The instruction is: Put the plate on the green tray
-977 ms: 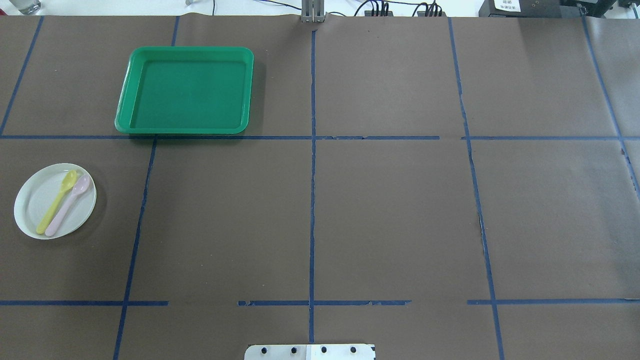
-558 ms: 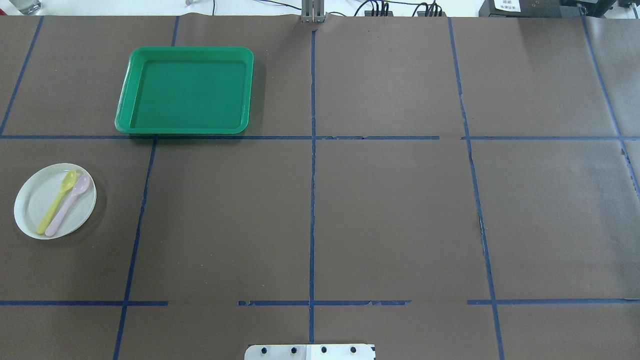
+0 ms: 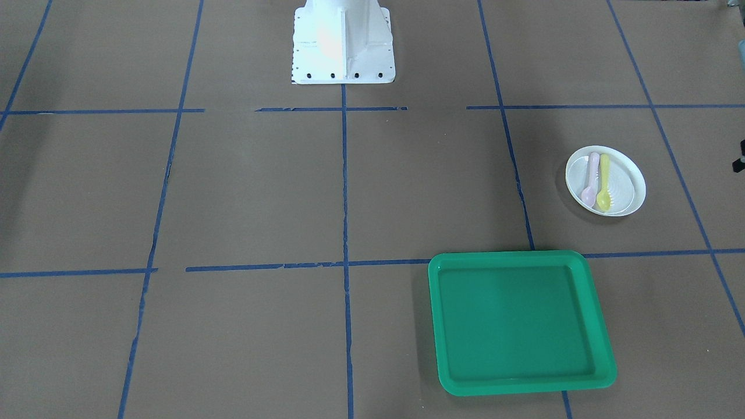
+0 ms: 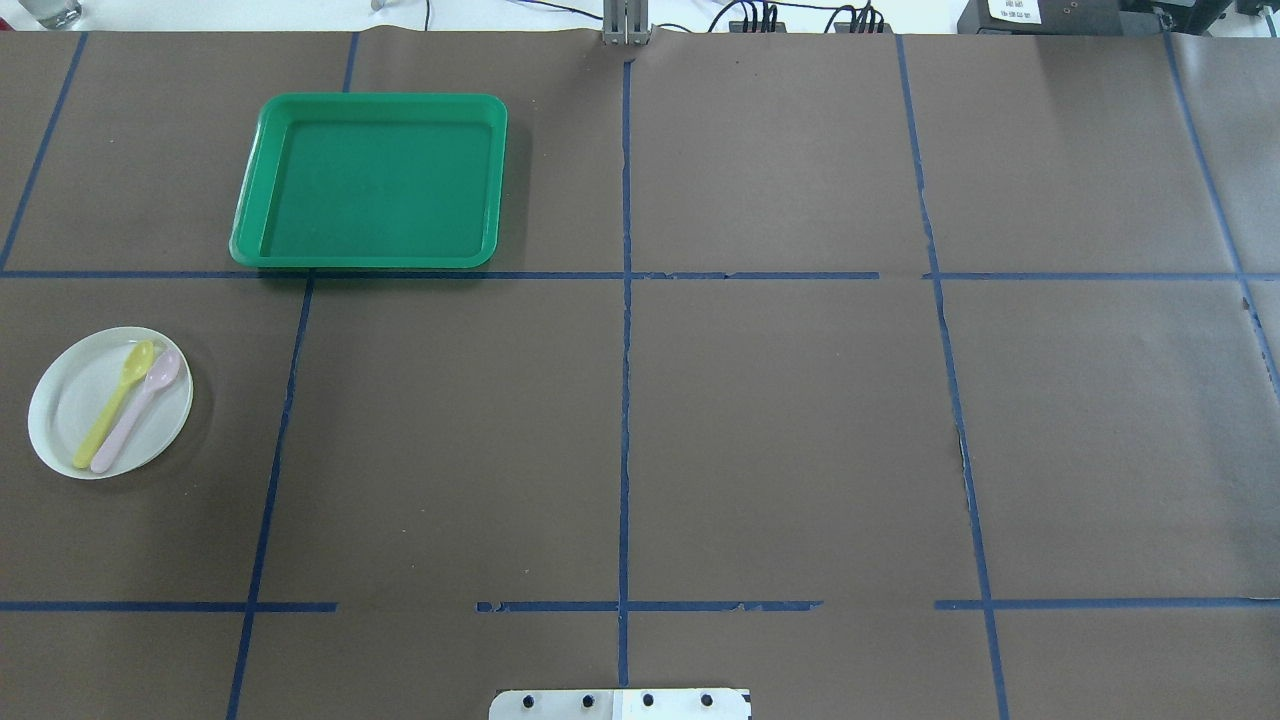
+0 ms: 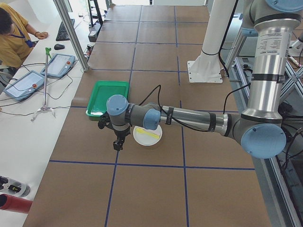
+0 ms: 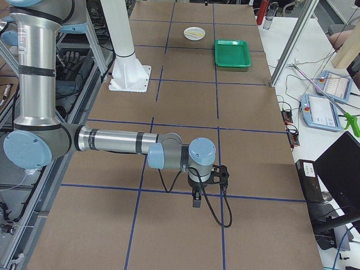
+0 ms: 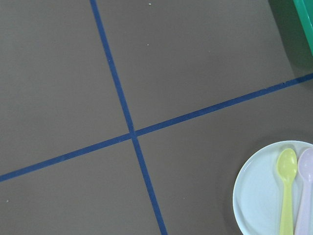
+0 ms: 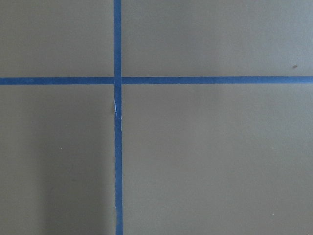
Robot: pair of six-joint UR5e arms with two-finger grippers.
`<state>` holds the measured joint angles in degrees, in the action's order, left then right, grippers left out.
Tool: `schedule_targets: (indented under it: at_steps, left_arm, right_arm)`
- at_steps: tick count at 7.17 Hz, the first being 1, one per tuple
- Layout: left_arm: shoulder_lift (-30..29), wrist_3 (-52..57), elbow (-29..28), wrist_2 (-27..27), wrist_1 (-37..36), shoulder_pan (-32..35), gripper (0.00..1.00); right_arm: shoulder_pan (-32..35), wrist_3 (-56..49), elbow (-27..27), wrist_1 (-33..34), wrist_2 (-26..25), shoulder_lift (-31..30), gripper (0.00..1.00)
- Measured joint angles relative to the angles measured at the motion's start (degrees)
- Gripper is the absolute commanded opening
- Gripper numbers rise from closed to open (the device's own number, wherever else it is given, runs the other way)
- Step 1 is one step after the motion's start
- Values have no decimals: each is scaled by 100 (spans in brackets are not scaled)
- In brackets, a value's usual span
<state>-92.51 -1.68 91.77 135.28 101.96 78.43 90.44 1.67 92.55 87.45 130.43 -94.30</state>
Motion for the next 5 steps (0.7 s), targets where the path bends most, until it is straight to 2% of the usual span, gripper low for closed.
schedule_targets:
  at_steps: [2, 5]
  left_arm:
    - [120, -1457, -392, -86, 1163, -659, 100]
    - [247, -2210, -611, -567, 1750, -1209, 100]
  right_arm:
    - [0, 0, 0, 0, 0, 0, 100]
    - [0, -2, 0, 0, 0, 0, 100]
